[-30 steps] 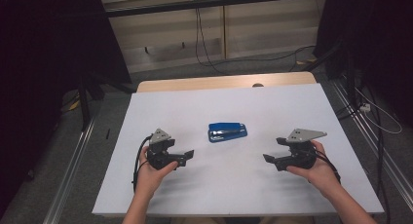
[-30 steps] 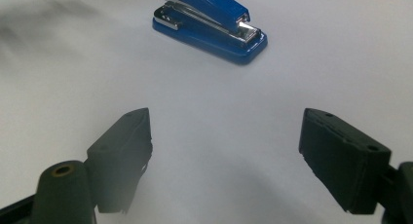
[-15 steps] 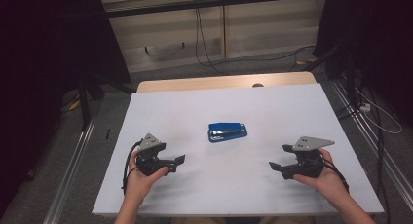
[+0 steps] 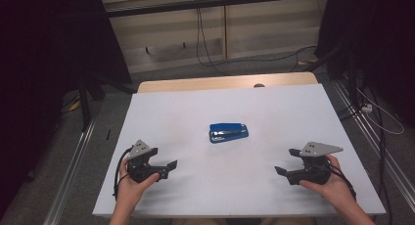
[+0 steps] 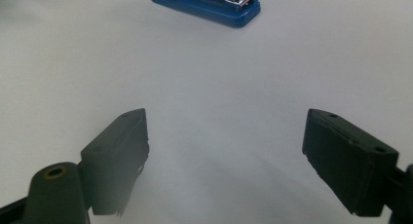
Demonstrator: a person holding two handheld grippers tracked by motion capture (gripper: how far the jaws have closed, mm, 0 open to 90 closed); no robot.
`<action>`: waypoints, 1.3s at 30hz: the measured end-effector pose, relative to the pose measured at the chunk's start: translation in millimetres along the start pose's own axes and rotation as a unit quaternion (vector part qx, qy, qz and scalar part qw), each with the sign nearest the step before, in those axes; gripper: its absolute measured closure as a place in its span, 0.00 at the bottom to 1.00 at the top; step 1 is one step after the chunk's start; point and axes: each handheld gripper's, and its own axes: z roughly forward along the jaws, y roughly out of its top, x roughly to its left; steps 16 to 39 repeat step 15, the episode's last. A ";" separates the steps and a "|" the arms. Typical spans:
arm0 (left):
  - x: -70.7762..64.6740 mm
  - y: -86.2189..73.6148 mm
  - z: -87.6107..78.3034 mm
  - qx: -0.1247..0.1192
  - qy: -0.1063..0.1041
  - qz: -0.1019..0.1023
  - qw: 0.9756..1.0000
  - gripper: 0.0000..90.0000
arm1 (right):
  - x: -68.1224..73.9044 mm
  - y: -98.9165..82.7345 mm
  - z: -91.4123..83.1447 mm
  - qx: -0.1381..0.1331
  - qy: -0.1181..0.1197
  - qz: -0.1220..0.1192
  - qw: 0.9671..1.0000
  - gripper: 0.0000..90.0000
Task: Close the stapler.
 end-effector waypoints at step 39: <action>4.0 -8.4 -9.3 -0.007 0.014 -0.008 1.000 0.07 | -3.0 -6.2 -6.2 -0.005 -0.002 0.002 1.000 0.17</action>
